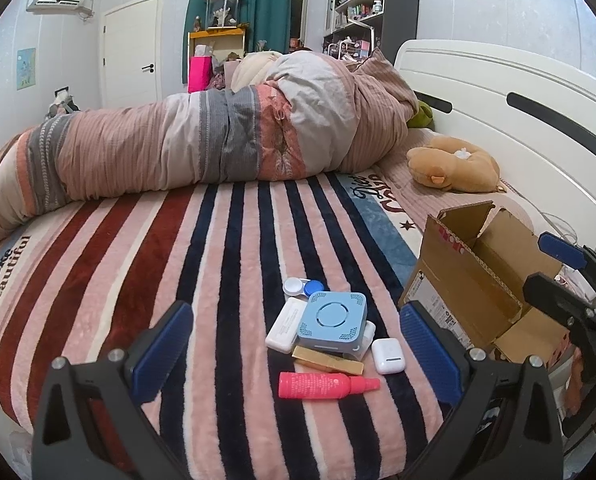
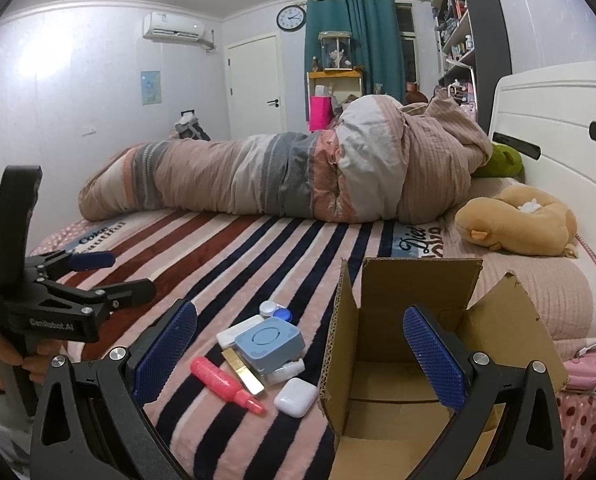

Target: Organize rigid objects

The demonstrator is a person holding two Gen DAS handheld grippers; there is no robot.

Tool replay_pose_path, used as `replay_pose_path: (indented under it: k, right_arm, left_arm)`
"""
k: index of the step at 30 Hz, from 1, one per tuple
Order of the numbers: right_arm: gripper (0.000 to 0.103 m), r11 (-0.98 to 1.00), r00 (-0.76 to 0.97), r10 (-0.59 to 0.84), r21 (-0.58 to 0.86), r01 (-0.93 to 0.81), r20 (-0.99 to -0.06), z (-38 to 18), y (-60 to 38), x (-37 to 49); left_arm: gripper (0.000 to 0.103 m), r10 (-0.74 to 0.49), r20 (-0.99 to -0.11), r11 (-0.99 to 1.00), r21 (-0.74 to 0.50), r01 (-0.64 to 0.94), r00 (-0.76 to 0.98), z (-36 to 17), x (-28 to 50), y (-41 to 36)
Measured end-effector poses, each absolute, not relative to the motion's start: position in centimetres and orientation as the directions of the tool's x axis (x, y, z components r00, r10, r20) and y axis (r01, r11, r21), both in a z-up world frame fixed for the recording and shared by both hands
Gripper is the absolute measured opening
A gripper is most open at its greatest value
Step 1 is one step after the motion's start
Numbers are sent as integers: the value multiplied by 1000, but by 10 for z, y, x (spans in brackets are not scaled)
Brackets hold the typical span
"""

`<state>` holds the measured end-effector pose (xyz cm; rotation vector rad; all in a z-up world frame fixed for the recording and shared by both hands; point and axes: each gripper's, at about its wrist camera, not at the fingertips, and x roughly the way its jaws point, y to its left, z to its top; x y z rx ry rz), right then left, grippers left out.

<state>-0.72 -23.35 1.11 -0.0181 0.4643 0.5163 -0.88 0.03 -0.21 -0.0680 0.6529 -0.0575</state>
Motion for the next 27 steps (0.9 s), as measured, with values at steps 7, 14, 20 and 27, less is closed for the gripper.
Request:
replay_pose_path:
  k: [7,14,20,27]
  right_arm:
    - [103,875,800,432,-20,-483,-417,16,-215,-21]
    - [76,767,696,504,-106,-633,-512,20,-149,-19]
    - [57,618,424,493,-37,-785,-759,-52,-76,4]
    - [46,667,333,309,-47,-743,-891,-125,-64,41]
  left_arm:
    - [102,-104,-599,992,-118,41,794,-12,-8,15]
    - [102,-71,-594,989,-147,-21,802,-30,-7,65]
    - [102,6,-645,988,-113,-103,764,-66,-6,109]
    - [102,-65,-686,977,-191,-94,724,-104,-8,134]
